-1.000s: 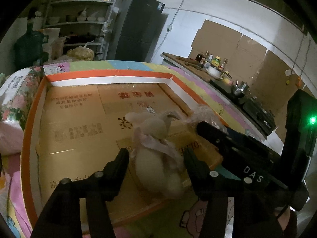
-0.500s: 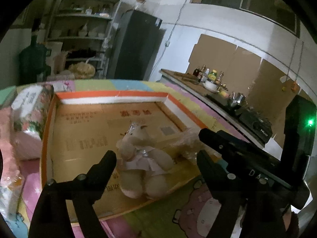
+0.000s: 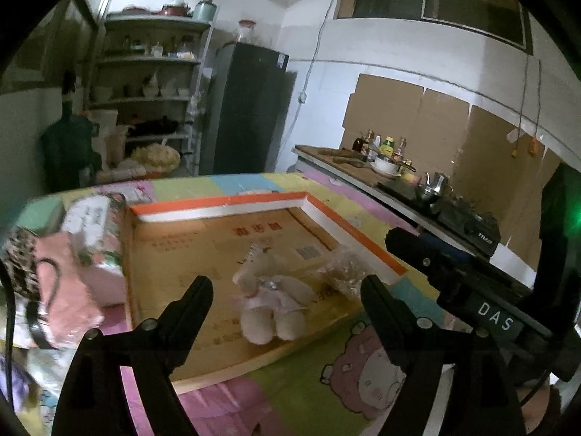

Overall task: Organize soft objects
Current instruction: 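Lower and open the left tool on the bear while the right tool releases the bag, then move both tools back to the pile of soft items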

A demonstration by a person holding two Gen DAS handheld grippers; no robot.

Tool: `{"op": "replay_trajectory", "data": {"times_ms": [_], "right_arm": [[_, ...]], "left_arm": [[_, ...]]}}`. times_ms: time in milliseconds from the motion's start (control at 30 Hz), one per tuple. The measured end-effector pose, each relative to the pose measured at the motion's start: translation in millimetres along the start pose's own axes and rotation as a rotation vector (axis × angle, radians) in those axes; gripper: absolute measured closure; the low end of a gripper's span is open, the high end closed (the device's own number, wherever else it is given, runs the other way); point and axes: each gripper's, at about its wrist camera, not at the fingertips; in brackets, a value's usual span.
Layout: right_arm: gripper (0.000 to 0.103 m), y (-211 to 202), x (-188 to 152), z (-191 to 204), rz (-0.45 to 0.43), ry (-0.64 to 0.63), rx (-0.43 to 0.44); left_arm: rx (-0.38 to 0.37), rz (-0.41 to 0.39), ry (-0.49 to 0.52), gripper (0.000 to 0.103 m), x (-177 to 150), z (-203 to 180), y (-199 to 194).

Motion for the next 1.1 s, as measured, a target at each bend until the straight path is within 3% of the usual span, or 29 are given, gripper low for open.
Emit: {"op": "replay_trajectory", "data": {"times_ms": [400, 667, 1100], "right_arm": [[0.044, -26.4, -1.9, 38.2, -0.014, -0.008, -0.013], [0.043, -37.4, 0.6, 79.0, -0.037, -0.017, 0.074], [0.043, -25.4, -11.6, 155.9, 0.004, -0.078, 0.230]], "left_arm": [[0.032, -0.098, -0.018, 0.020, 13.9, 24.5, -50.4], [0.106, -0.147, -0.010, 0.020, 21.8, 50.6, -87.4], [0.233, -0.182, -0.046, 0.020, 23.6, 117.2, -135.2]]}}
Point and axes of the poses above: each gripper's, at about its wrist camera, not at the fingertips, and y roughly the way its jaws point, z to its left, x to its top, and after that the axes turned 15 degrees about -z, right-handed
